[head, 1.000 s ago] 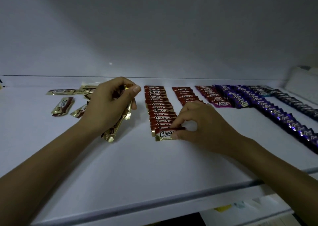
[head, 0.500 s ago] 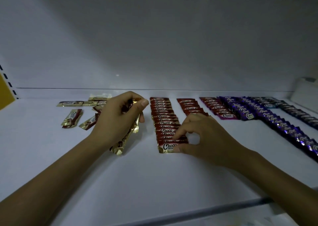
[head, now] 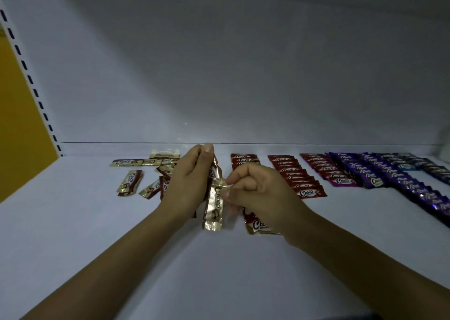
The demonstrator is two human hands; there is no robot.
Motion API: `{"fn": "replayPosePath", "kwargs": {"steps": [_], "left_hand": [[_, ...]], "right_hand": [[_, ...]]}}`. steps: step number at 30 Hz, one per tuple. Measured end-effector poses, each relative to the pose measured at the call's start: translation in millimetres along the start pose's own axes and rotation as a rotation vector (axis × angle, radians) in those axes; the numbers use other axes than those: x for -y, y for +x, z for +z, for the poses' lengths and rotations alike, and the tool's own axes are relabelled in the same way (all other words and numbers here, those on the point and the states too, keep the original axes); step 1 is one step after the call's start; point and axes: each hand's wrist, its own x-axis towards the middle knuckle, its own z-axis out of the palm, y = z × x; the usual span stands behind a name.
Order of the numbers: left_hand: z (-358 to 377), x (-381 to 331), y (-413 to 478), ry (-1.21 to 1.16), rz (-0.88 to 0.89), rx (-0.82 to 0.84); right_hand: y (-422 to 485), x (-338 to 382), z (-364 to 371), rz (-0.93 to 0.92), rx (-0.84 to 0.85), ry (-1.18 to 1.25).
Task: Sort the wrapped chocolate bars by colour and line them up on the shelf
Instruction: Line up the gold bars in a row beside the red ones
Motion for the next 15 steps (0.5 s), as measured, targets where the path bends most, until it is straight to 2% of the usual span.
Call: {"fn": "replayPosePath", "kwargs": {"steps": [3, 6, 11, 13, 15], "left_hand": [[-4.0, 1.5, 2.1, 0.015, -0.029, 0.02], [-9.1, 0.5, 3.4, 0.135, 0.038, 0.022], [-7.7, 7.4, 1.7, 0.279, 0.102, 0.117], [-5.5, 9.2, 0.5, 0.32, 0.137, 0.147], [-3.9, 10.2, 0.0, 0.336, 0.148, 0.161]], "right_hand": [[-5.4, 2.5, -7.6, -0.004, -0.009, -0.044], [-11.8, 2.9, -19.5, 0.024, -0.044, -0.08], [-25.5, -3.0, -37.7, 0.08, -0.06, -0.041], [-30.7, -3.4, -41.4, 0.045, -0.071, -0.088], [-36.2, -3.4, -44.3, -0.083, -0.104, -0.243]]}}
